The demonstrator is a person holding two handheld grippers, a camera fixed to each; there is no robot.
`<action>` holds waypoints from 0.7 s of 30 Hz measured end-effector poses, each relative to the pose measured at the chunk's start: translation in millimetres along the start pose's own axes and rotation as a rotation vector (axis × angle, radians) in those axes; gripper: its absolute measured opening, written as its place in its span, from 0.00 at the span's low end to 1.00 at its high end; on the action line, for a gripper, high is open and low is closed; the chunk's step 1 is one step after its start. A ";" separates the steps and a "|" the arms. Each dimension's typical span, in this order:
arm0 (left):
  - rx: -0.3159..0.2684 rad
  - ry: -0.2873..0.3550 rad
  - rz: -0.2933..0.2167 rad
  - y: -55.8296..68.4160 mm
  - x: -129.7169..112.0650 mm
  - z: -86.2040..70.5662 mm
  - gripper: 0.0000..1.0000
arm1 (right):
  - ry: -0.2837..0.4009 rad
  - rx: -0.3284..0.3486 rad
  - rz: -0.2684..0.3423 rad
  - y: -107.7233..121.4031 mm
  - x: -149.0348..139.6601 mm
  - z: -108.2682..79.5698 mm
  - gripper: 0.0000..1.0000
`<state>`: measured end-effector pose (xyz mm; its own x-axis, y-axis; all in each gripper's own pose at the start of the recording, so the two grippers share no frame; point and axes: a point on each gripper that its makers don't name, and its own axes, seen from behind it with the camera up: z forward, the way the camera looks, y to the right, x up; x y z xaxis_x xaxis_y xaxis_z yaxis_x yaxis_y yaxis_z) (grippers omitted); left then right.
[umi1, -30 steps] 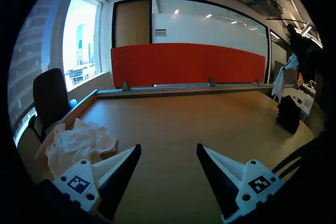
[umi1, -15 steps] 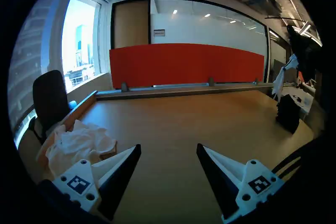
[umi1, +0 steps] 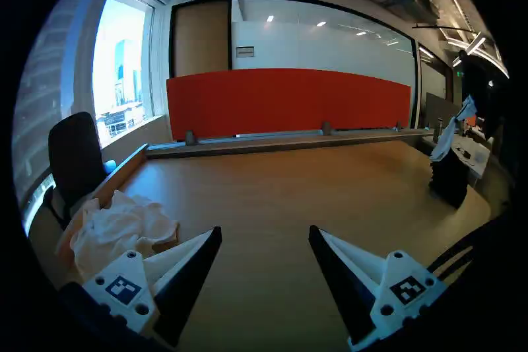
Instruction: Fold towel
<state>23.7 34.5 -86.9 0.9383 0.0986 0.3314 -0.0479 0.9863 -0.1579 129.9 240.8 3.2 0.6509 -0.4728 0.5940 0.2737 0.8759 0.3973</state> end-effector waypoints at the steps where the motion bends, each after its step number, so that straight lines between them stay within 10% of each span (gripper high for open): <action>1: -0.002 0.000 0.001 0.2 0.0 -0.1 0.98 | -0.007 -0.001 0.008 -0.3 -6.8 -1.1 0.05; 21: -0.010 -0.004 0.013 -3.2 -0.7 -4.1 0.98 | -0.165 -0.036 0.118 -4.5 -118.7 -7.8 0.05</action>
<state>24.5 30.7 -90.4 0.9364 0.1121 0.3326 -0.0568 0.9835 -0.1716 56.9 293.7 -74.6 0.5557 -0.3733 0.7429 0.2293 0.9277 0.2947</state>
